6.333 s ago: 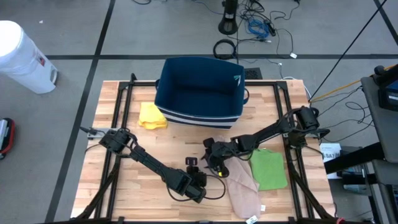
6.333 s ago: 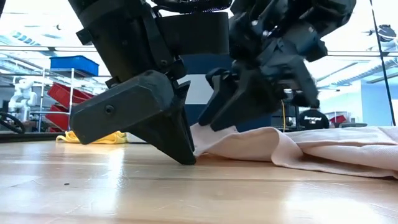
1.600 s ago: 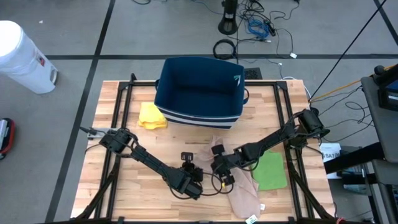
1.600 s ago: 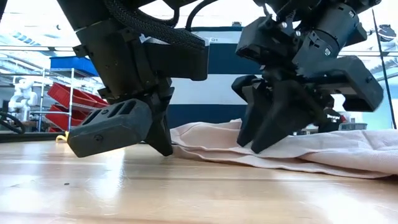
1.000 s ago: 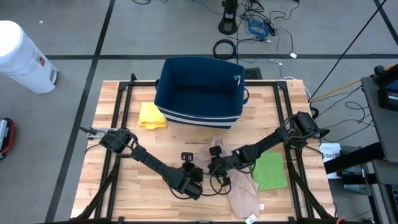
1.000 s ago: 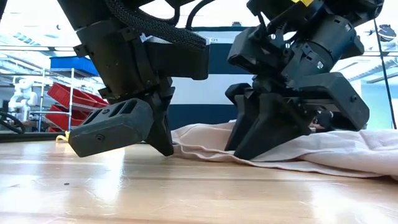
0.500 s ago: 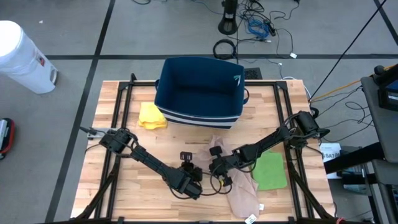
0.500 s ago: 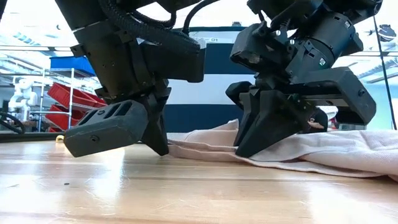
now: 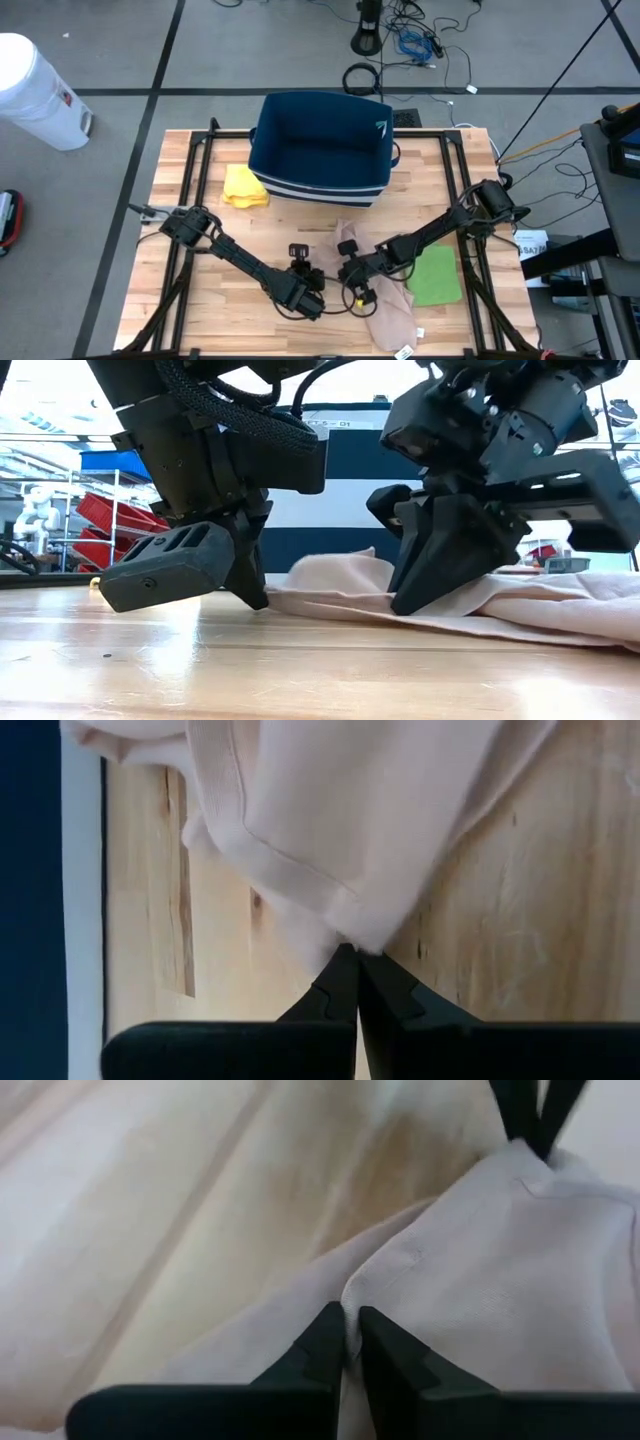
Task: Fold towel
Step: Fold the light pink towel
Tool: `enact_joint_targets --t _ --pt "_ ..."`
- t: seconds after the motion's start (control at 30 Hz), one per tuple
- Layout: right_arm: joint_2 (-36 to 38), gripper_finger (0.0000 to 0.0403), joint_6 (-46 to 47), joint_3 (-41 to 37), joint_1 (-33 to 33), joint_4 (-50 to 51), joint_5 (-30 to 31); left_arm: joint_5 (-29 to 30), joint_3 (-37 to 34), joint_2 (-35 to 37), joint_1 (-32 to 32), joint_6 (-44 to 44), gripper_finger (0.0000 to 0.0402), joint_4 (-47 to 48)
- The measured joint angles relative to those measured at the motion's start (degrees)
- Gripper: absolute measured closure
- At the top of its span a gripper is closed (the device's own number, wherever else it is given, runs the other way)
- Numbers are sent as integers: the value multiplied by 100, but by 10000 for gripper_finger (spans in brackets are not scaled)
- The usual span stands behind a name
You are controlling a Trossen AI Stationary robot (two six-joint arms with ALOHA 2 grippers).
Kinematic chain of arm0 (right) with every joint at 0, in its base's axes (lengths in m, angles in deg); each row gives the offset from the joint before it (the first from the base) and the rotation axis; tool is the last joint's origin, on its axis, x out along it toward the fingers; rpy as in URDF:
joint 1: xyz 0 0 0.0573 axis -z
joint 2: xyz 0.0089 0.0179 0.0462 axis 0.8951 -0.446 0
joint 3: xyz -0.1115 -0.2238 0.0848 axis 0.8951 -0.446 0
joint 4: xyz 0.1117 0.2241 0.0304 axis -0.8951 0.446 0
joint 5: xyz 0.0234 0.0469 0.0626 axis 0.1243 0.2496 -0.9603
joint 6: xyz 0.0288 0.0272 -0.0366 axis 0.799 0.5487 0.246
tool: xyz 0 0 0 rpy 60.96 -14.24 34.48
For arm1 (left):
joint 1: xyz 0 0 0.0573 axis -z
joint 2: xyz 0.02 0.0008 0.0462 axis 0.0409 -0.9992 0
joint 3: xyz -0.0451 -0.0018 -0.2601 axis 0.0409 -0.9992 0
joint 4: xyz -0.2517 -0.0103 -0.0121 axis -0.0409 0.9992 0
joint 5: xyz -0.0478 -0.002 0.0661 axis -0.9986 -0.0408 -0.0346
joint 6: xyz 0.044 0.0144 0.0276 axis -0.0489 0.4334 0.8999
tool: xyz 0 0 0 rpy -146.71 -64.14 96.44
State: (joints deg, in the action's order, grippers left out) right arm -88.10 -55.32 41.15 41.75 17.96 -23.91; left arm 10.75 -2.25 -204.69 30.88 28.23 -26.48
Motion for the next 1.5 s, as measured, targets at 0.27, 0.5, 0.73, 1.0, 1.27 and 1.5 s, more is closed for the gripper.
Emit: enact_joint_targets --t 0.27,0.5,0.73,1.0,1.27,1.5 --pt "0 376 0 0 -54 -36 1 0 0 0 0 -2 401 -2" --pt "1 356 -4 0 -1 -48 177 0 0 0 15 -100 401 0" --pt "2 363 -68 0 -1 -339 206 -14 0 0 33 -105 401 0" --pt "2 346 1 0 29 -211 66 -39 0 0 32 -107 401 0" --pt "4 313 101 0 43 -241 17 -86 0 0 31 -114 401 -12" --pt "72 295 107 0 -103 -578 5 -99 0 0 35 -141 401 -33"
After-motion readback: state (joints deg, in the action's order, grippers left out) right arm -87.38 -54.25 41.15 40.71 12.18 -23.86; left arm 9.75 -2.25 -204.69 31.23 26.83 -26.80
